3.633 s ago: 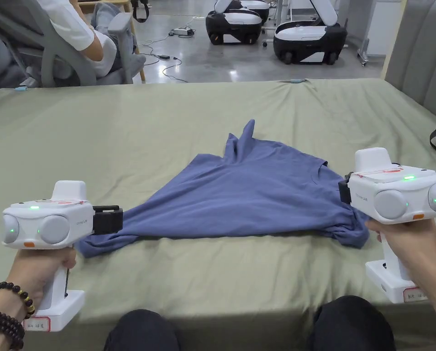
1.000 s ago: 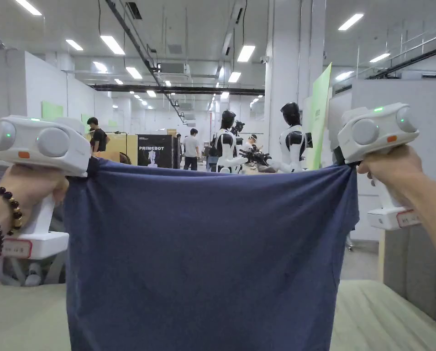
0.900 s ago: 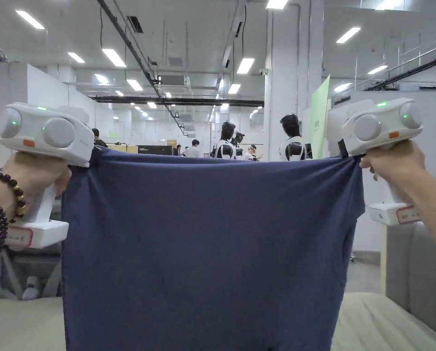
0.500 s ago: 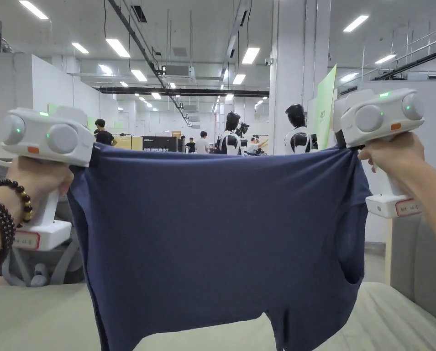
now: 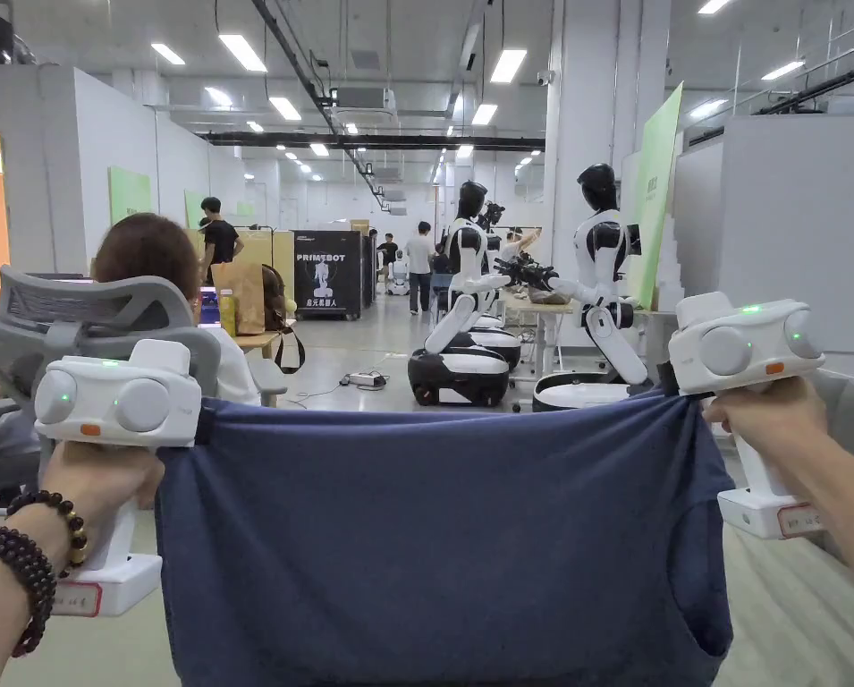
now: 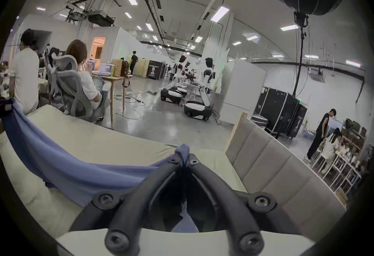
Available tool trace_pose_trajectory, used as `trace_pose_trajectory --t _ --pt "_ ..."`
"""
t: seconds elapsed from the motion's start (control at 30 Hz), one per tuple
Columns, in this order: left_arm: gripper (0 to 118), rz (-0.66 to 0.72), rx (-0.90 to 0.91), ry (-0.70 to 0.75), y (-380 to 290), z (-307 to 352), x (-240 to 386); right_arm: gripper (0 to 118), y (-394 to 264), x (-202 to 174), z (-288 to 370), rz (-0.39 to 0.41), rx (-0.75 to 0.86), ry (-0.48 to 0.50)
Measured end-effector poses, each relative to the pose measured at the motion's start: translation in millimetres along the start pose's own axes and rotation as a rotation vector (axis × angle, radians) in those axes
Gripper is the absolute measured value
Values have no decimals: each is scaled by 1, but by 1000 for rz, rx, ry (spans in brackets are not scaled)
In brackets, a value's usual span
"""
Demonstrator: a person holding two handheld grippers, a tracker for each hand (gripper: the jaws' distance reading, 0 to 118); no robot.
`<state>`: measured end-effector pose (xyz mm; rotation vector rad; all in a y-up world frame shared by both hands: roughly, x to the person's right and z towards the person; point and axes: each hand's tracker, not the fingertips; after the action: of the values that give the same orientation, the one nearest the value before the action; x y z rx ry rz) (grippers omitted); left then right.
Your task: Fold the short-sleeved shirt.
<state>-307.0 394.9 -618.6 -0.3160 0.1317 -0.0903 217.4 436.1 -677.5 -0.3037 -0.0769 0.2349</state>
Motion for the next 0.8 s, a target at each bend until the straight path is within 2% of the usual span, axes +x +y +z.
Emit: trace_pose_trajectory --t 0.07,0.2,0.27,0.37,0.47,0.67,0.8 --pt "1 8 19 -21 -9 30 -4 1 -10 5 29 -30 31 10" --pt "1 24 46 -49 -57 81 -6 1 -60 8 84 -25 46 22" --pt "1 41 -7 -52 -96 101 -6 1 -99 9 110 -31 17 35" --pt "1 47 -99 -50 -154 127 -3 1 -159 7 140 -82 -34 81" --pt "1 30 -150 -77 -208 150 -2 1 -220 1 168 -97 -83 83" --pt "1 149 -255 -145 -321 206 -10 1 -337 -10 222 -46 -266 146" --pt "1 123 -320 -142 -370 219 -8 1 -388 -22 236 2 -350 142"
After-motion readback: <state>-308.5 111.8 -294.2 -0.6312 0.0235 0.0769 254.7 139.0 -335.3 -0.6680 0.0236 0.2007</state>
